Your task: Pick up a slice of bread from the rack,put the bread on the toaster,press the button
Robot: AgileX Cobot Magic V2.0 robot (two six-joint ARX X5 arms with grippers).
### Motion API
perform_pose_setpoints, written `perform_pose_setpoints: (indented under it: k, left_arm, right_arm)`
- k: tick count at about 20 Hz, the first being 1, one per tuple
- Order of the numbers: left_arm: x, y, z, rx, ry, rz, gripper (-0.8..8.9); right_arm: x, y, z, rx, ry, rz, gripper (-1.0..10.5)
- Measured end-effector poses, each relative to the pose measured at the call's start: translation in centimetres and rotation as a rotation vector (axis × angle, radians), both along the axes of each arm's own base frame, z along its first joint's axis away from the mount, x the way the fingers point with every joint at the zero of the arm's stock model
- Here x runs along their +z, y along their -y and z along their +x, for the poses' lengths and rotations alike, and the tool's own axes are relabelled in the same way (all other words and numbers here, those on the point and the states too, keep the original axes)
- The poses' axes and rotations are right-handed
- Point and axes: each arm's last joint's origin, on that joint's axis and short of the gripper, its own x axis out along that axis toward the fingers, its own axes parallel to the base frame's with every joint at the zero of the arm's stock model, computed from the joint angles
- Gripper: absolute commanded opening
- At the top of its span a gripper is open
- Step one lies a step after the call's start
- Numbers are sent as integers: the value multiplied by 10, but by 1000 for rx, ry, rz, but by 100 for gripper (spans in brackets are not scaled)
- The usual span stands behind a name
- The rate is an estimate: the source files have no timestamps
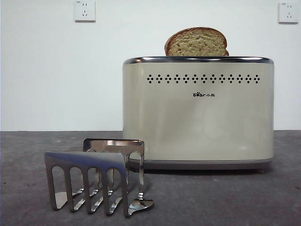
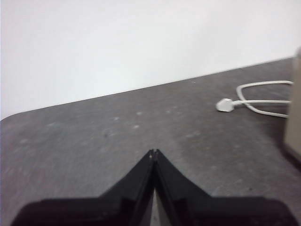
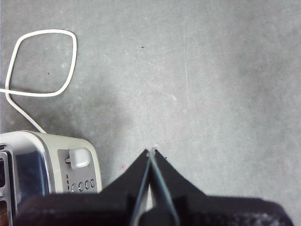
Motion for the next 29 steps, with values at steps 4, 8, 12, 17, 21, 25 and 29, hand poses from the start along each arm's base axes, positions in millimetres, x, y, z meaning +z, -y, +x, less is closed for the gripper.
perform_pose_setpoints:
  k: [4,8,12,17,21,25,29]
  left_arm:
    - [-34,-1,-3,28,-17,-110,-4]
    - [-39,-3,-4,116,-61,-130,-4]
    - [-42,-5,-4,165,-95,-131,-4]
    - [-42,-6,-4,168,-94,-131,-4]
    - [-42,-6,-4,168,-94,-131,-4]
    - [-42,-6,-4,168,-95,-131,-4]
    - [-43,-6,-3,169,-109,-129,-4]
  right_arm:
    - [1,0,1,0,16,-4,0]
    - [1,0,1,0,17,-4,0]
    - [1,0,1,0,16,-4,0]
    - [1,0,1,0,16,-4,0]
    - [1,0,1,0,16,-4,0]
    - [1,0,1,0,16,-4,0]
    - [1,0,1,0,16,-4,0]
